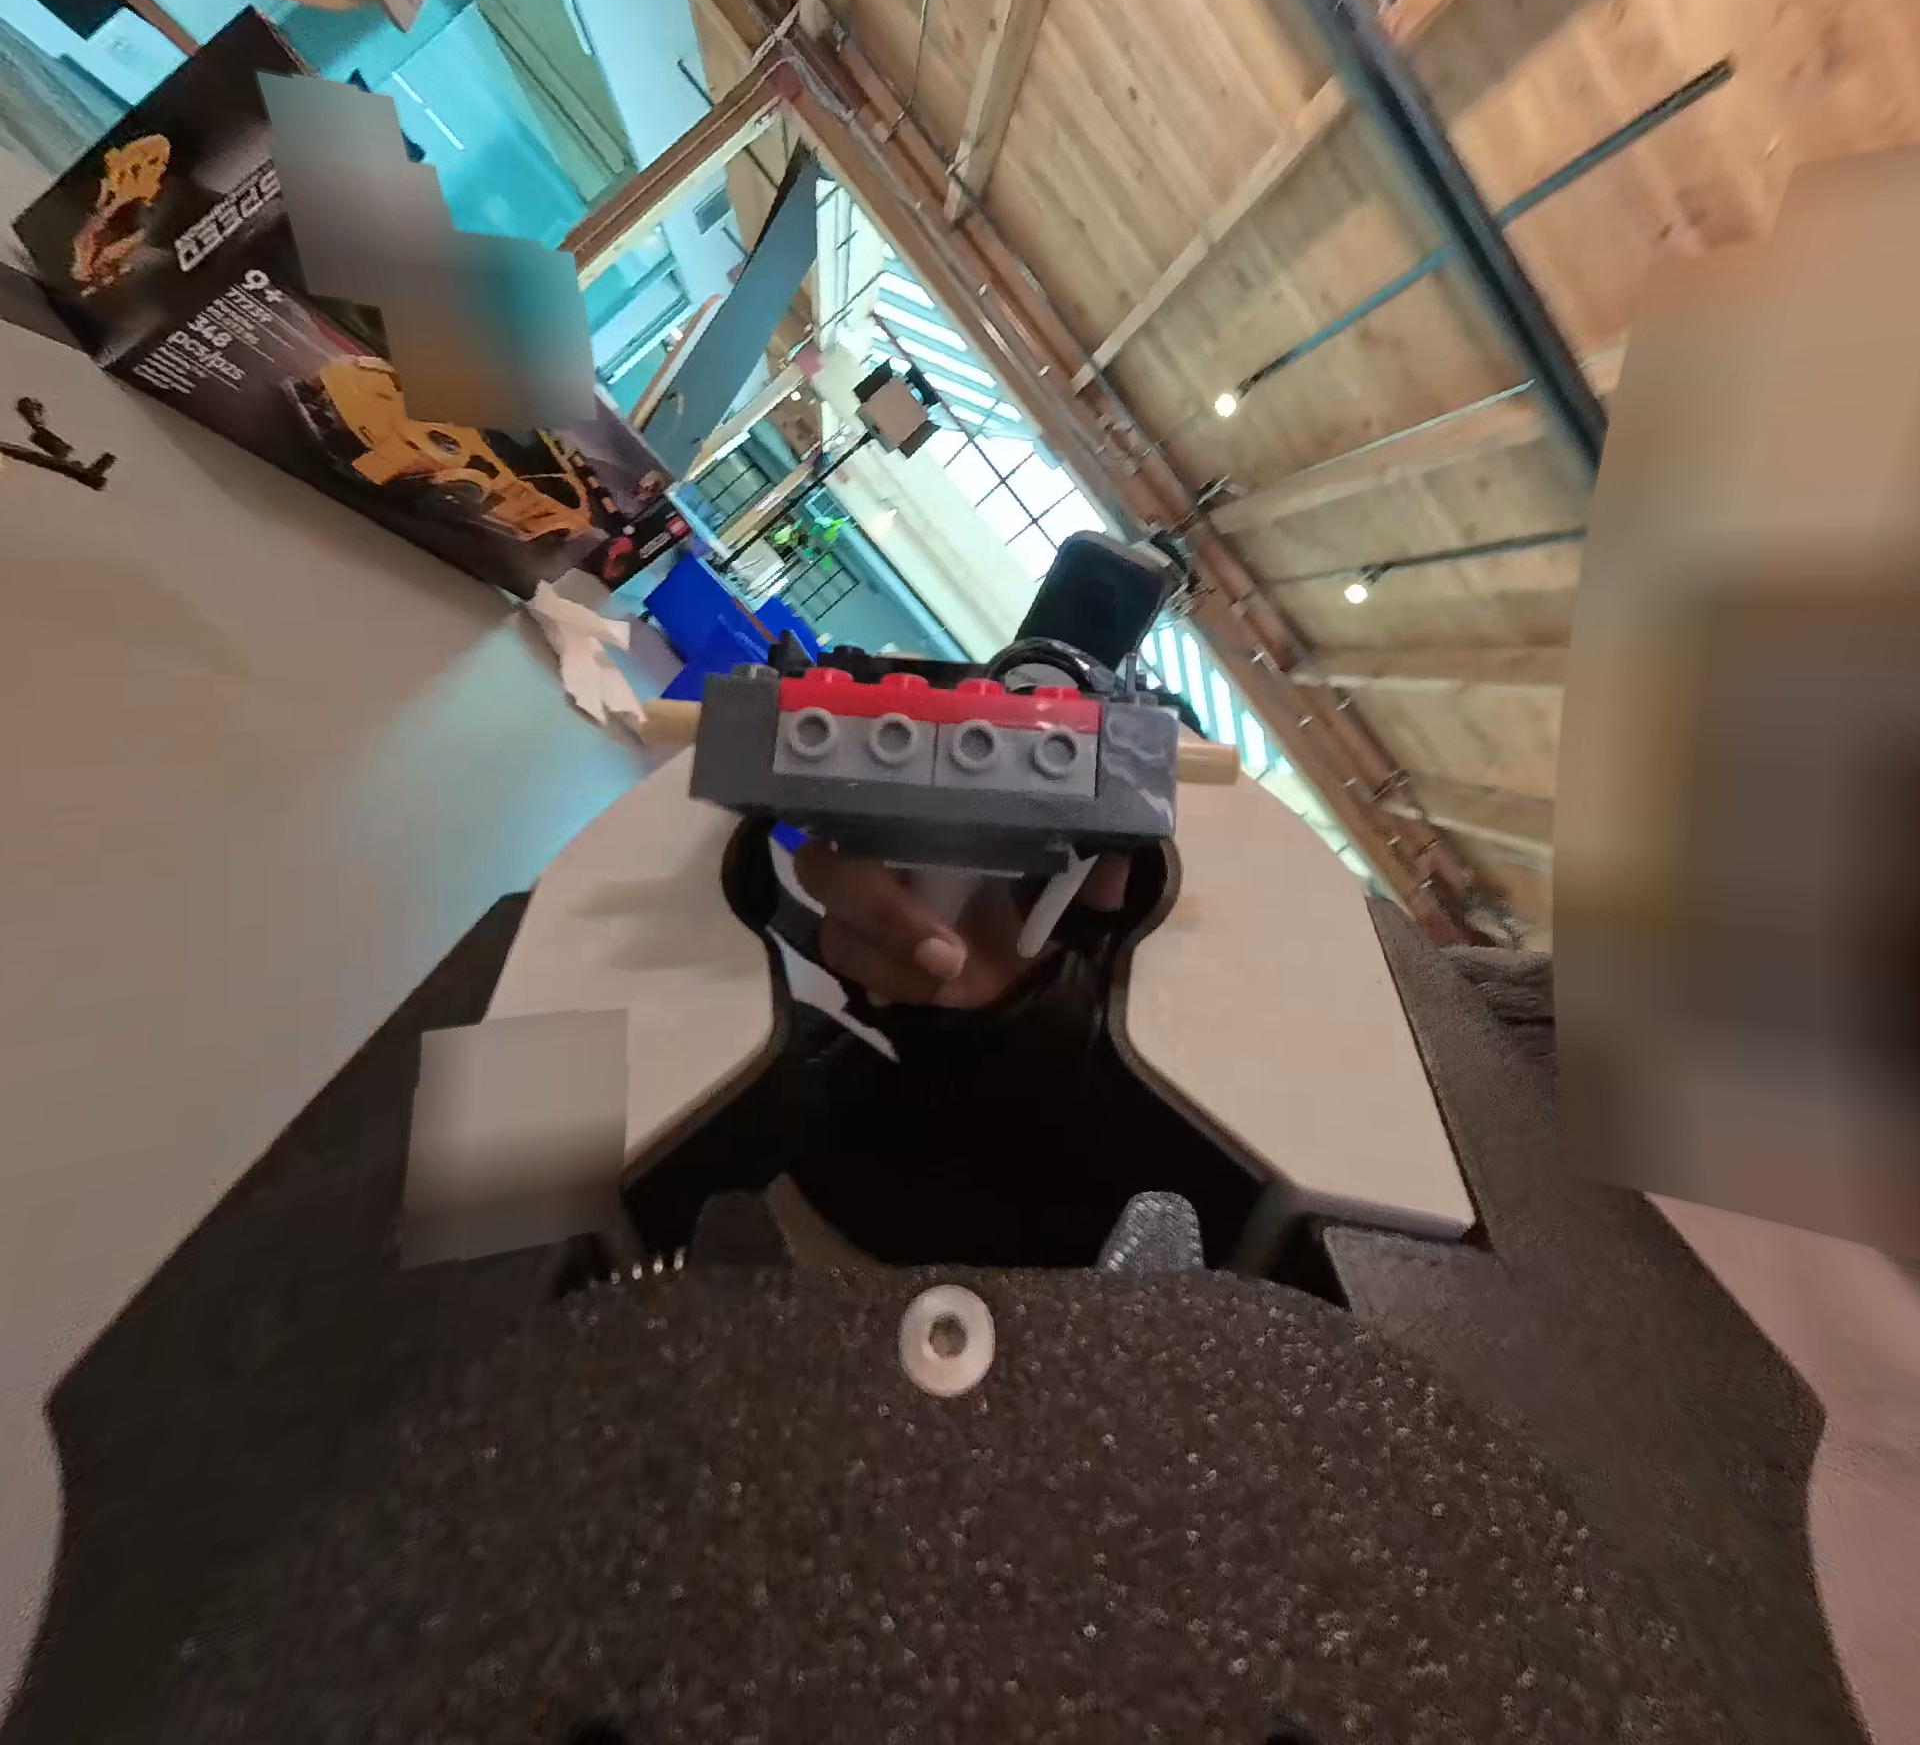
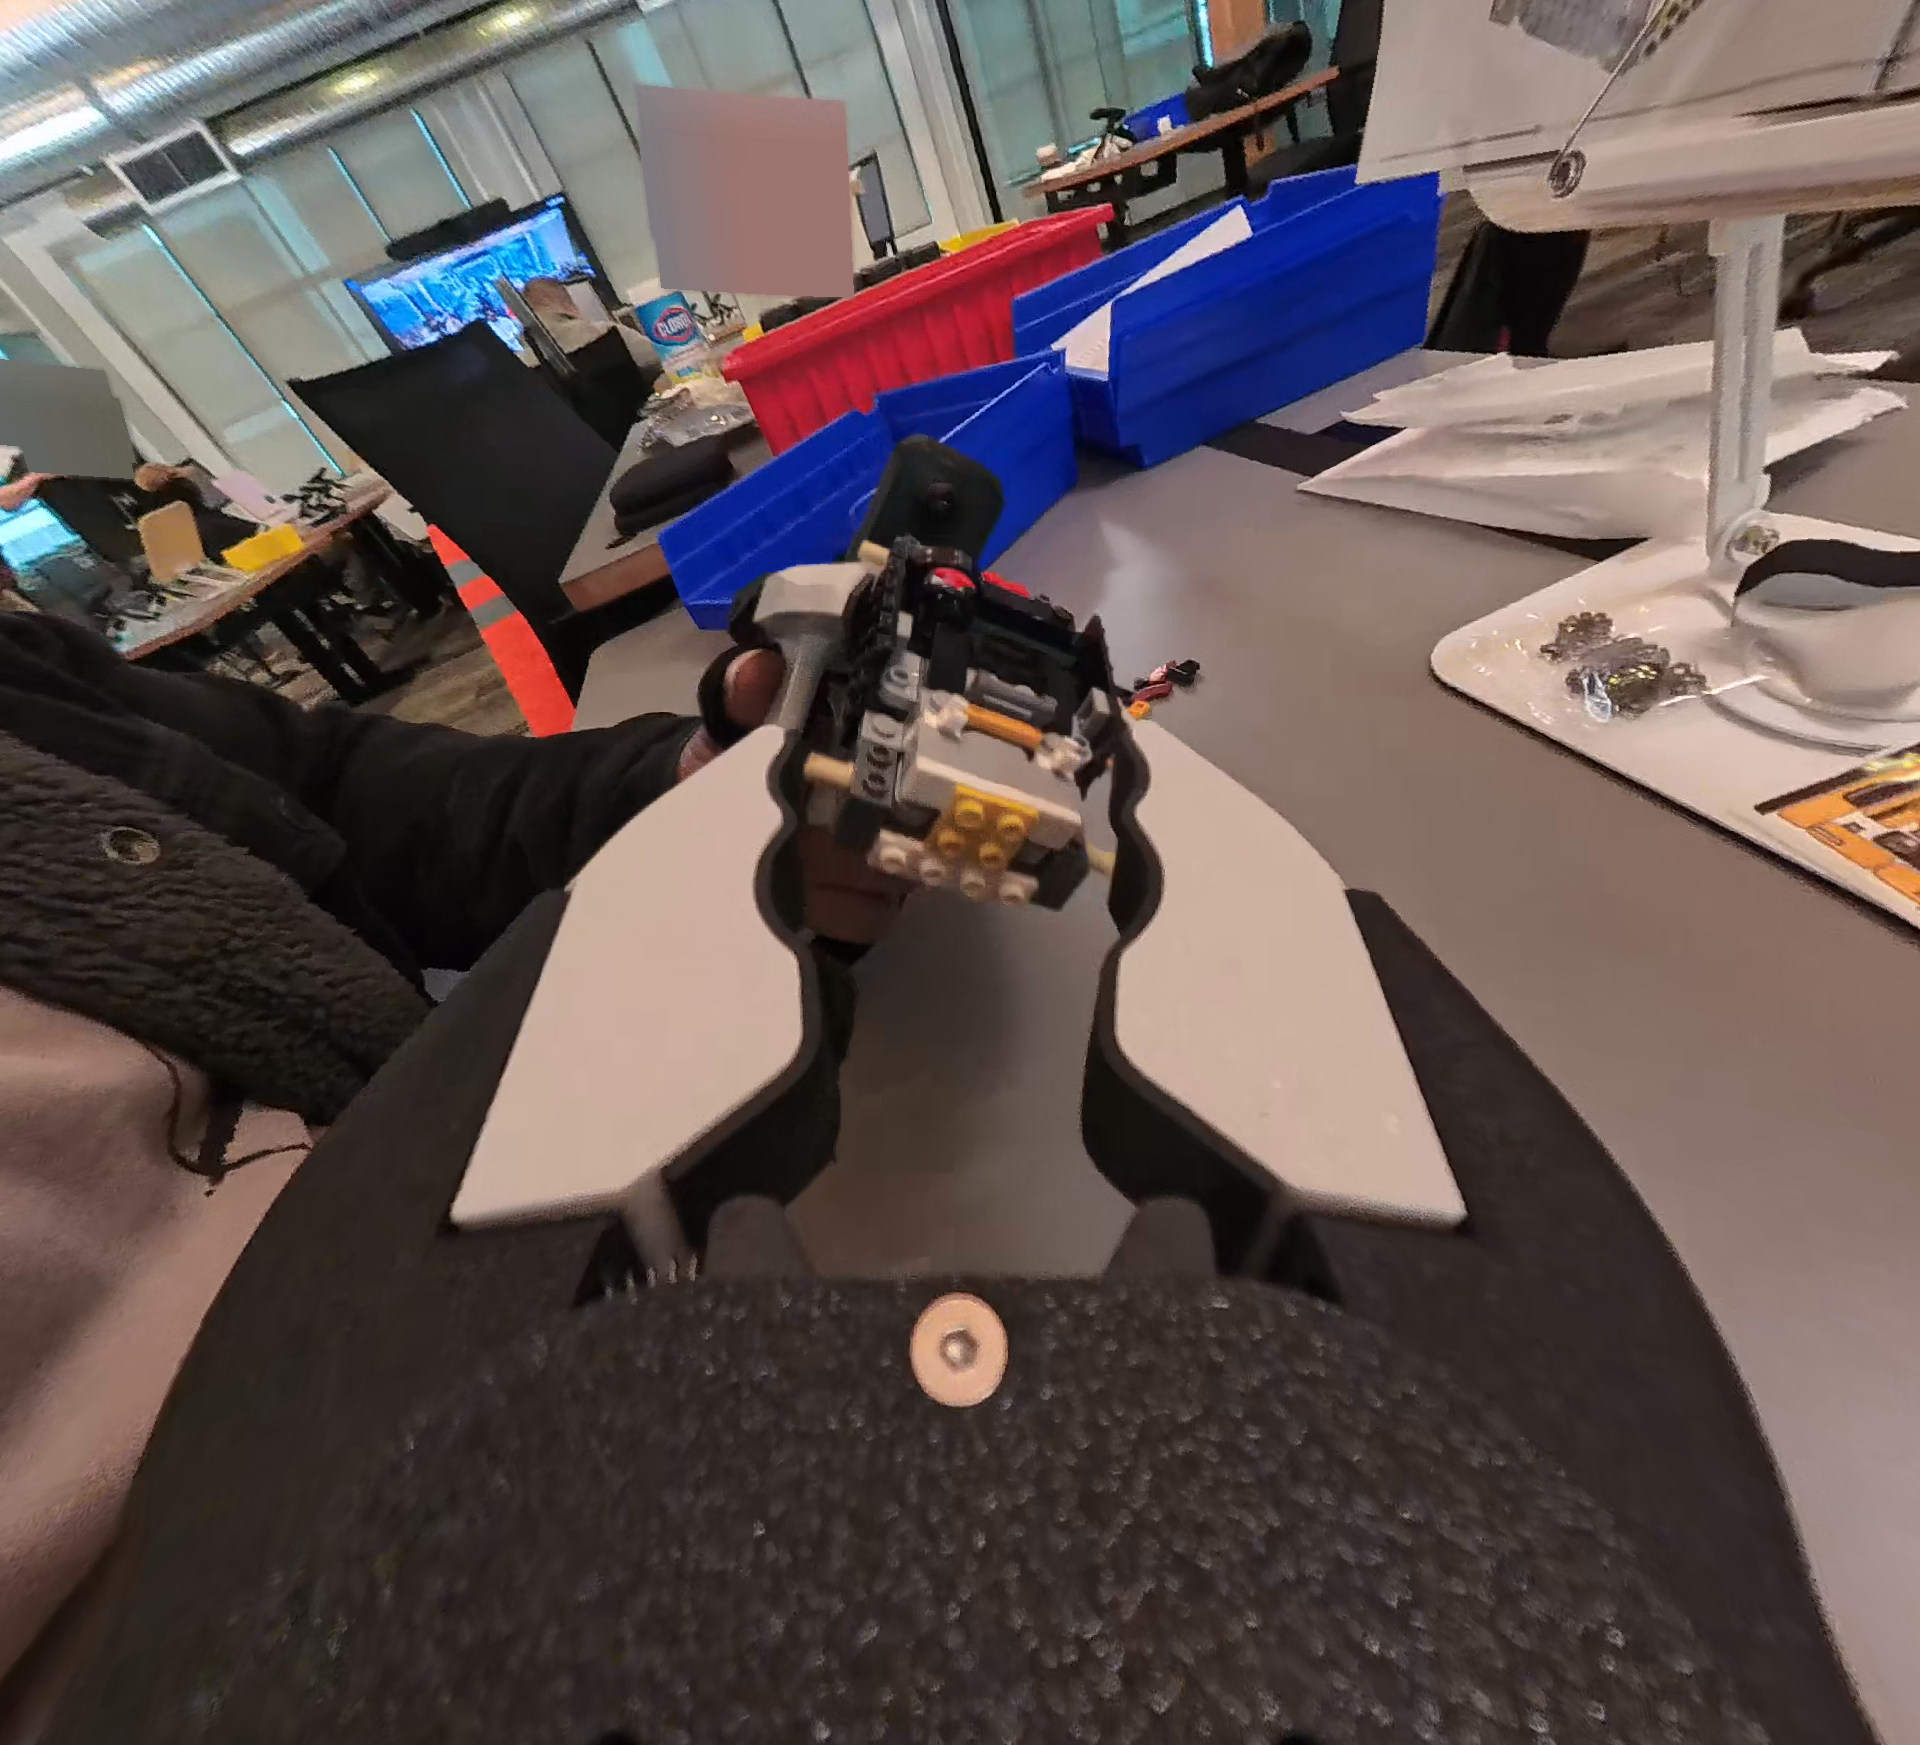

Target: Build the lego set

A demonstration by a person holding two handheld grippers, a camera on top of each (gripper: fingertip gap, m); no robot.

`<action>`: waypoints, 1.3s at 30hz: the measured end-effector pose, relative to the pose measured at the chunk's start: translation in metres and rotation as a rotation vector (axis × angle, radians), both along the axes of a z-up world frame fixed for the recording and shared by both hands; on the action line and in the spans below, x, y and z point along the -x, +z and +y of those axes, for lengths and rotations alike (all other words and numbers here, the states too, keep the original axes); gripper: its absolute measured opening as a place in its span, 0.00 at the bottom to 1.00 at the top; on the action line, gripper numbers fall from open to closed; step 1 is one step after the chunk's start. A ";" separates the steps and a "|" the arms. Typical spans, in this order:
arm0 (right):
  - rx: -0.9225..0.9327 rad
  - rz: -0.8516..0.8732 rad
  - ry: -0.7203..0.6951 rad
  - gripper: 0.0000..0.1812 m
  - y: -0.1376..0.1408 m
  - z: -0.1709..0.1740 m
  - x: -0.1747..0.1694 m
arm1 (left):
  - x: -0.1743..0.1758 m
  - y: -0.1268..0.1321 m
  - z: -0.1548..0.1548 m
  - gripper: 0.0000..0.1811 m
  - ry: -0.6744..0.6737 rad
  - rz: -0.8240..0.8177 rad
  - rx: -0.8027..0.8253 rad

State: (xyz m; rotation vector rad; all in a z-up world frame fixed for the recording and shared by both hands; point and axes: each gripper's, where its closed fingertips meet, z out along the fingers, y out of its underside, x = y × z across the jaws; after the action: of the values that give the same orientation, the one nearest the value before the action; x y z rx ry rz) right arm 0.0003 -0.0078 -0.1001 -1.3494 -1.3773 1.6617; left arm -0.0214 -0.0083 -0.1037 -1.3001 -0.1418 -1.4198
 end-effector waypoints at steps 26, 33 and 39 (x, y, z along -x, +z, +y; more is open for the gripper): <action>-0.218 -0.199 0.242 0.35 -0.027 -0.042 0.004 | -0.033 0.003 -0.025 0.36 -0.028 0.435 -0.255; -0.573 -0.445 0.351 0.35 -0.045 -0.010 -0.001 | -0.018 -0.019 -0.015 0.42 0.055 0.694 -0.164; -0.745 -0.649 0.511 0.35 -0.101 0.022 0.002 | 0.045 -0.033 -0.006 0.21 0.319 0.936 -0.046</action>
State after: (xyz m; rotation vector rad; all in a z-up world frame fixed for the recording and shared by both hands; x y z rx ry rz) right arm -0.0021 0.0141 -0.2007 -1.1507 -2.5548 0.7663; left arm -0.0665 -0.0139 -0.1365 -1.6861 0.2998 -0.4524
